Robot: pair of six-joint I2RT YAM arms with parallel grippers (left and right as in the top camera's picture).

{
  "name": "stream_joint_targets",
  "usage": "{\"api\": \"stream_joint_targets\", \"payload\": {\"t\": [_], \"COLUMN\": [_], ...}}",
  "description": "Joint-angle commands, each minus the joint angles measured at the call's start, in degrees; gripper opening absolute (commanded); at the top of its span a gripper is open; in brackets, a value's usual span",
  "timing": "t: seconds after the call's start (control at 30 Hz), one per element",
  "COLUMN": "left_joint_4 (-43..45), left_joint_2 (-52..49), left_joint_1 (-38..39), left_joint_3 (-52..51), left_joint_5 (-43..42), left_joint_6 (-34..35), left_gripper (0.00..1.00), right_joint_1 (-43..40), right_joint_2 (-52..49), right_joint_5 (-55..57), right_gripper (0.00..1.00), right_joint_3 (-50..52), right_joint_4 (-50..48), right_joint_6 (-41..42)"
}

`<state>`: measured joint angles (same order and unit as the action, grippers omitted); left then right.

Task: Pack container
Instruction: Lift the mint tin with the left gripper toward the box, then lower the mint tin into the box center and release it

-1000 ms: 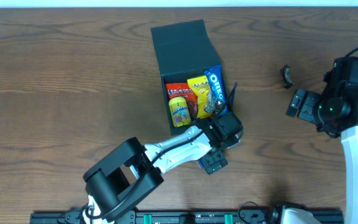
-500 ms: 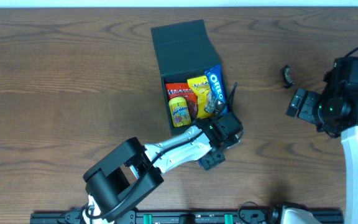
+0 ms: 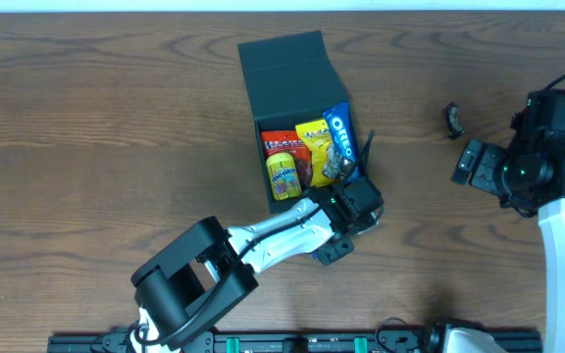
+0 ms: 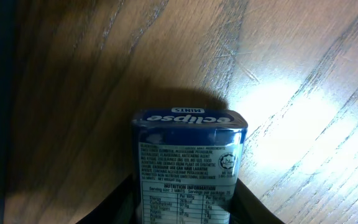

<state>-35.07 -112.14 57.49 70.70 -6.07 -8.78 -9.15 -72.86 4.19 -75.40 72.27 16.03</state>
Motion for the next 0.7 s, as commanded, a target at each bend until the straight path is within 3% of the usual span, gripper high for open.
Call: {"api": "stream_joint_targets", "payload": {"t": [0.0, 0.13, 0.5, 0.67], "left_joint_4": [-0.2, -1.0, -11.3, -15.3], "left_joint_2": [-1.0, -0.8, 4.1, 7.1], "left_joint_1": [0.0, 0.0, -0.1, -0.2], "left_joint_3": [0.9, 2.4, 13.8, 18.6], "left_joint_5": [-1.7, -2.0, -2.5, 5.4], "left_joint_6": [0.8, 2.7, 4.2, 16.5], "left_gripper": [0.19, 0.06, 0.06, 0.06], "right_joint_1": [-0.4, -0.4, -0.4, -0.4], "right_joint_2": [0.1, 0.1, 0.1, 0.1], "right_joint_5": [-0.2, -0.2, -0.2, -0.2], "right_gripper": [0.99, 0.99, 0.99, 0.99], "right_joint_3": [0.2, 0.2, 0.2, 0.2], "right_joint_4": [-0.1, -0.1, -0.1, -0.1], "right_joint_6": [-0.7, -0.7, -0.7, -0.7]}}
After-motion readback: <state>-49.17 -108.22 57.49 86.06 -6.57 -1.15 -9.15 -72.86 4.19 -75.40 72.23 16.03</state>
